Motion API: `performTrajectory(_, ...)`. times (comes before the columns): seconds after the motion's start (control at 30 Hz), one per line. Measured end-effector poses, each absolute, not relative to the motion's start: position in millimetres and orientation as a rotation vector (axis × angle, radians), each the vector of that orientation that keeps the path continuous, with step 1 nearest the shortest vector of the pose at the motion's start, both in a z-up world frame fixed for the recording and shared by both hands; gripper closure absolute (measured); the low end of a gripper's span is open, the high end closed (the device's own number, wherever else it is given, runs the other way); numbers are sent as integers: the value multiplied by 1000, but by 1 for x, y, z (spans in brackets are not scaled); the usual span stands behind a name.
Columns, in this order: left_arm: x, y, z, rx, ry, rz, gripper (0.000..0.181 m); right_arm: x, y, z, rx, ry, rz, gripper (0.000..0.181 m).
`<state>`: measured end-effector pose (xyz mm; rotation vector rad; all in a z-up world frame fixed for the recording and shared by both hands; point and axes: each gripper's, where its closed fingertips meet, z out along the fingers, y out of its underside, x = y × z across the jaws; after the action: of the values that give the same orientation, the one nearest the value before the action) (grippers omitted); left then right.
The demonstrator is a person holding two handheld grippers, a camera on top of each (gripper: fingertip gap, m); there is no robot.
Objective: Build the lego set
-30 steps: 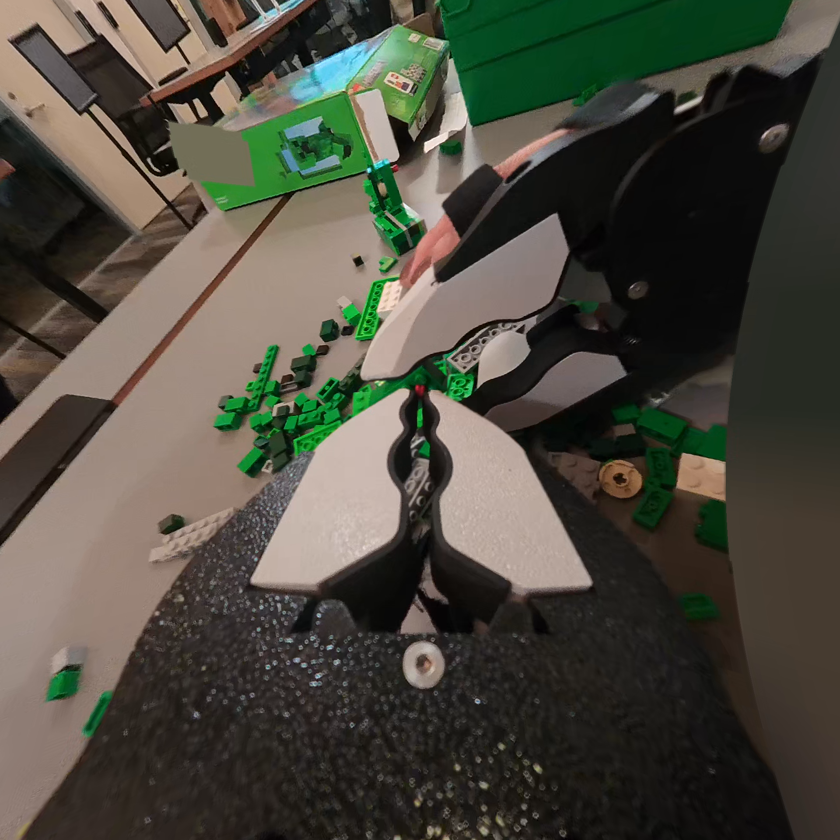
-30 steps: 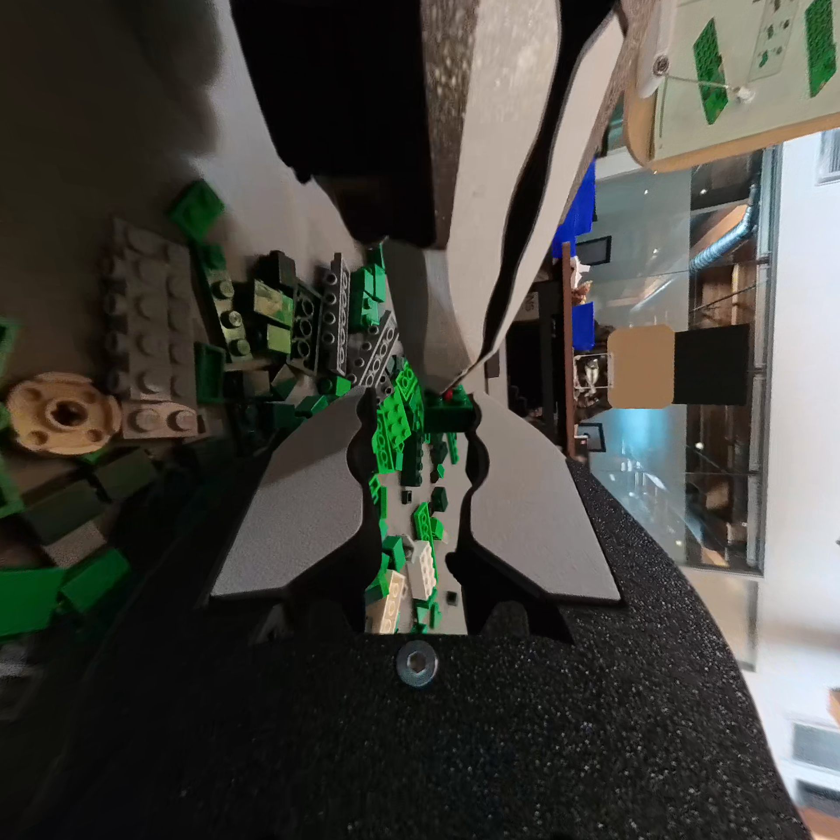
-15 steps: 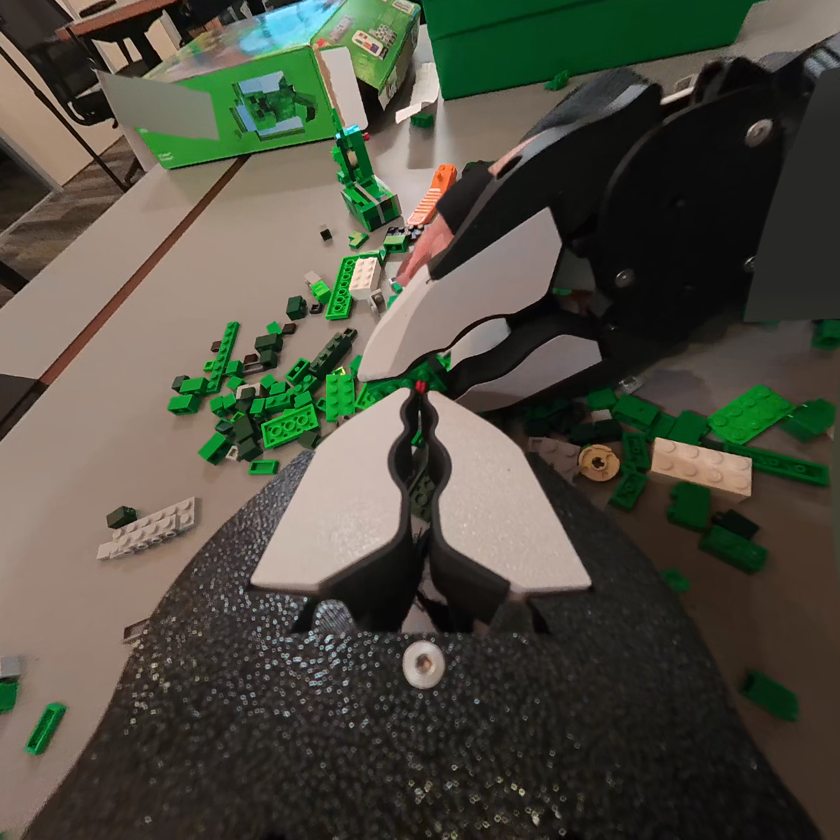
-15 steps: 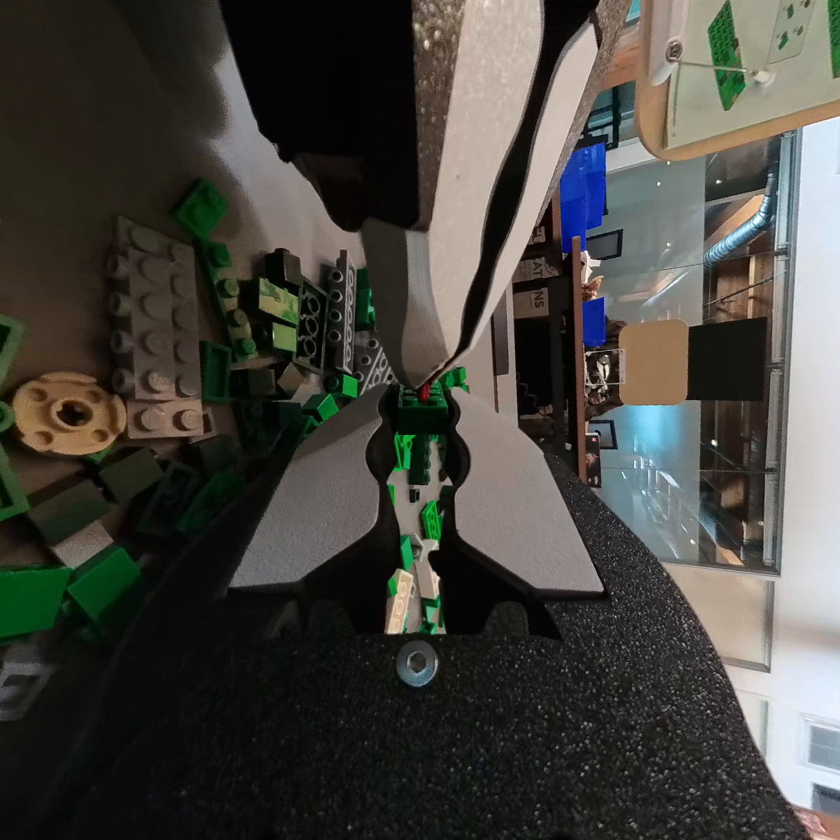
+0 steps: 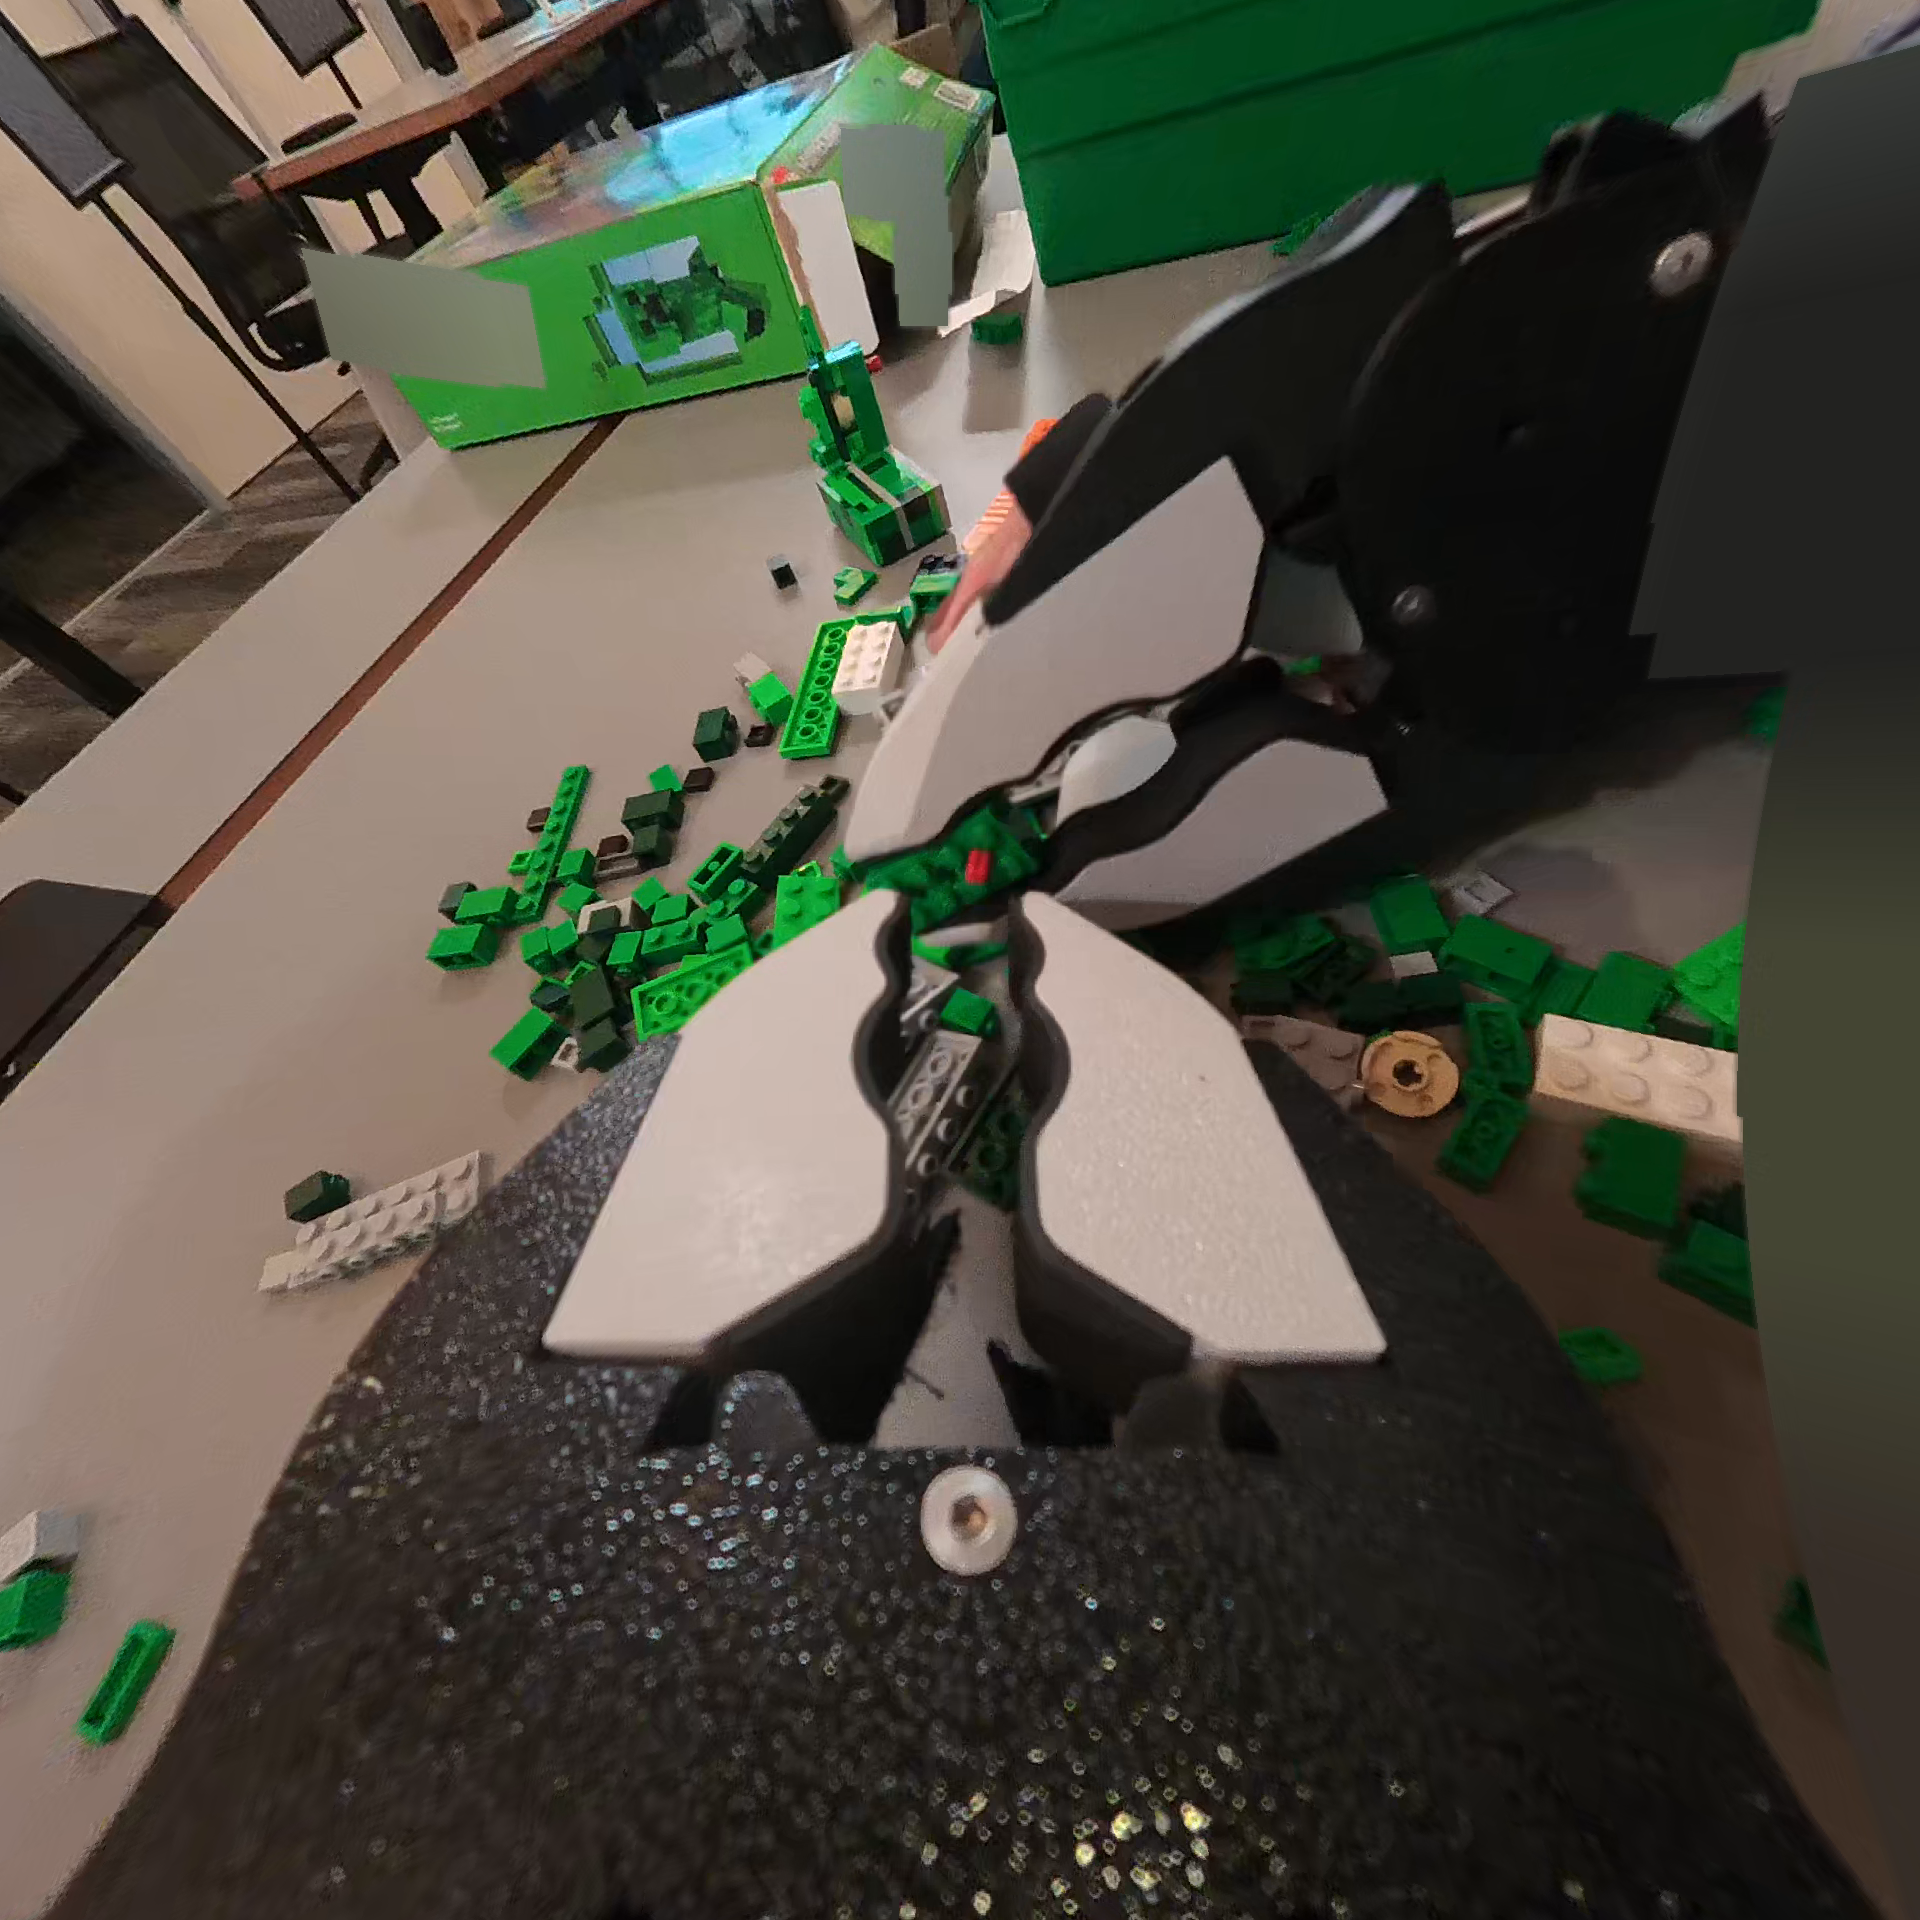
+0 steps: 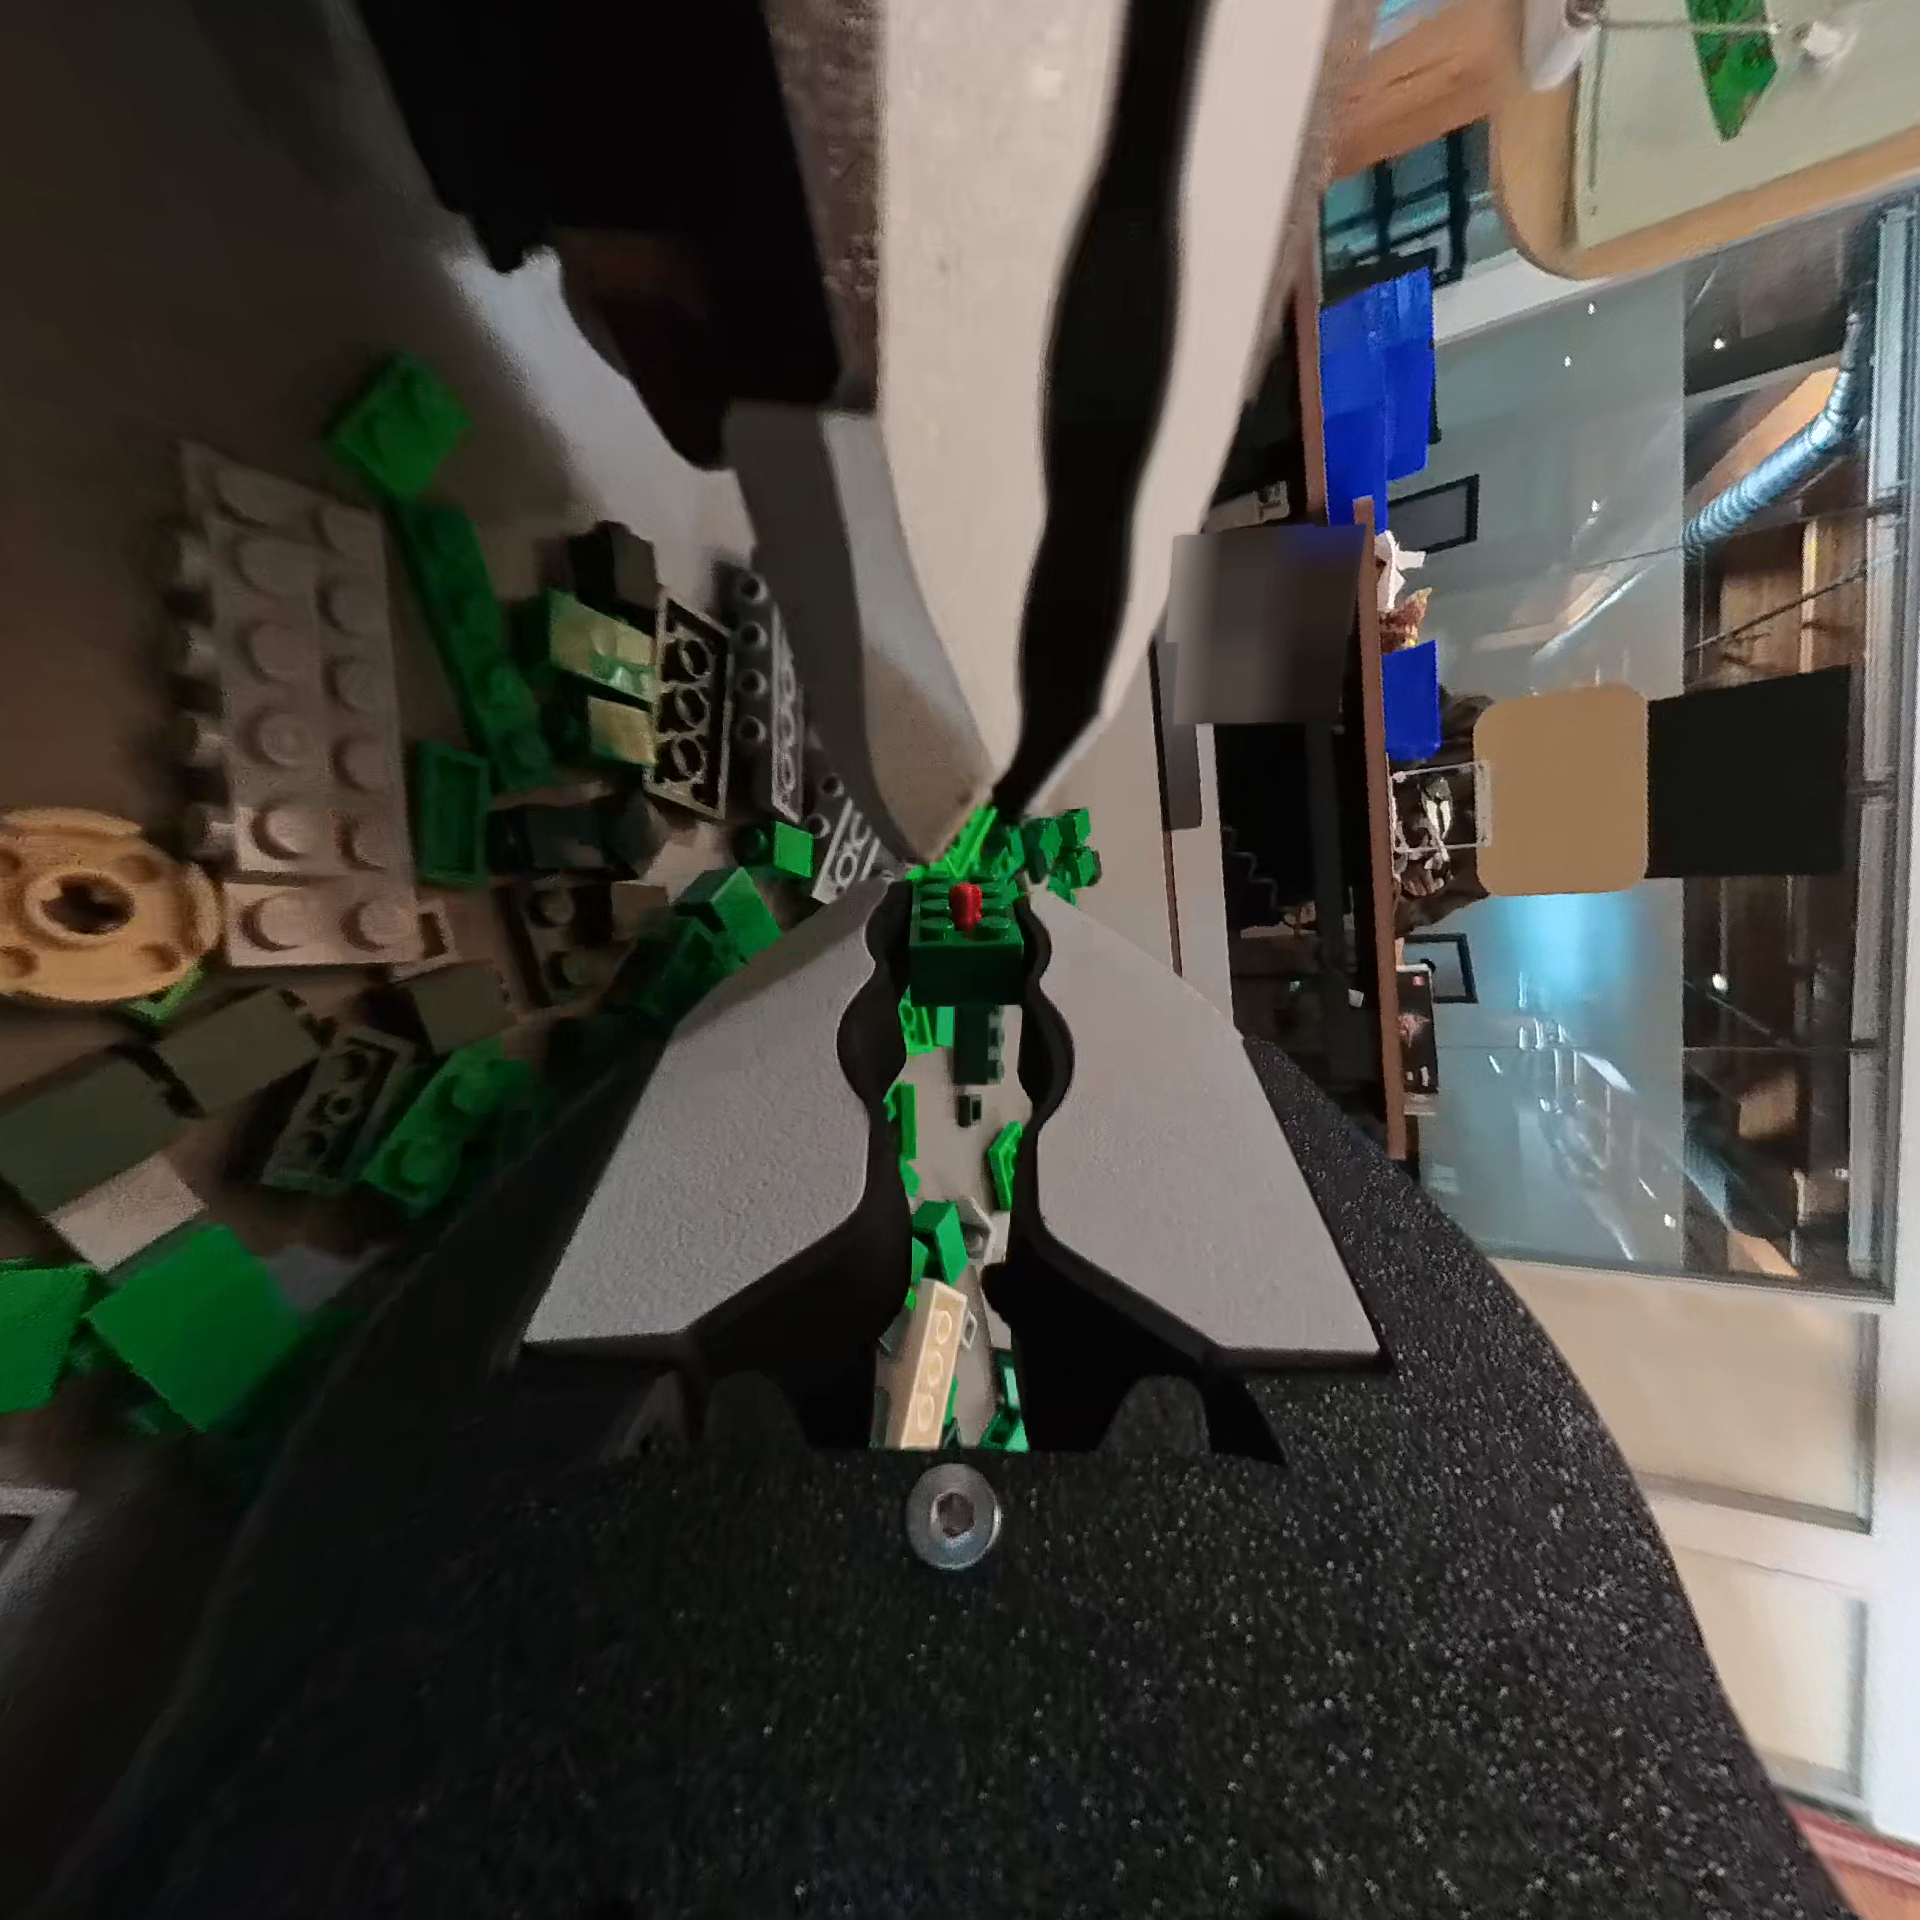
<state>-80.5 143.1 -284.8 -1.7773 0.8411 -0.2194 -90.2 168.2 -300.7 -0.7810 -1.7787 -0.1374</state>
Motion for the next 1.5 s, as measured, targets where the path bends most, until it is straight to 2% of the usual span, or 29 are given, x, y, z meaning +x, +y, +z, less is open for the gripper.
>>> performTrajectory(0.07, -78, 142, -284, -1771, 850, -232, 165, -92, 164, -303, -759, -1791, -135, 163)
performTrajectory(0.23, -73, 139, -286, -1763, 898, -221, 174, -94, 158, -302, -745, -1794, -108, 163)
performTrajectory(0.63, -73, 138, -289, -1767, 918, -205, 178, -94, 156, -305, -776, -1806, -59, 163)
performTrajectory(0.93, -74, 137, -294, -1790, 952, -179, 174, -94, 156, -305, -806, -1802, -6, 163)
performTrajectory(1.5, -71, 136, -294, -1762, 968, -121, 178, -92, 152, -310, -847, -1841, 12, 163)
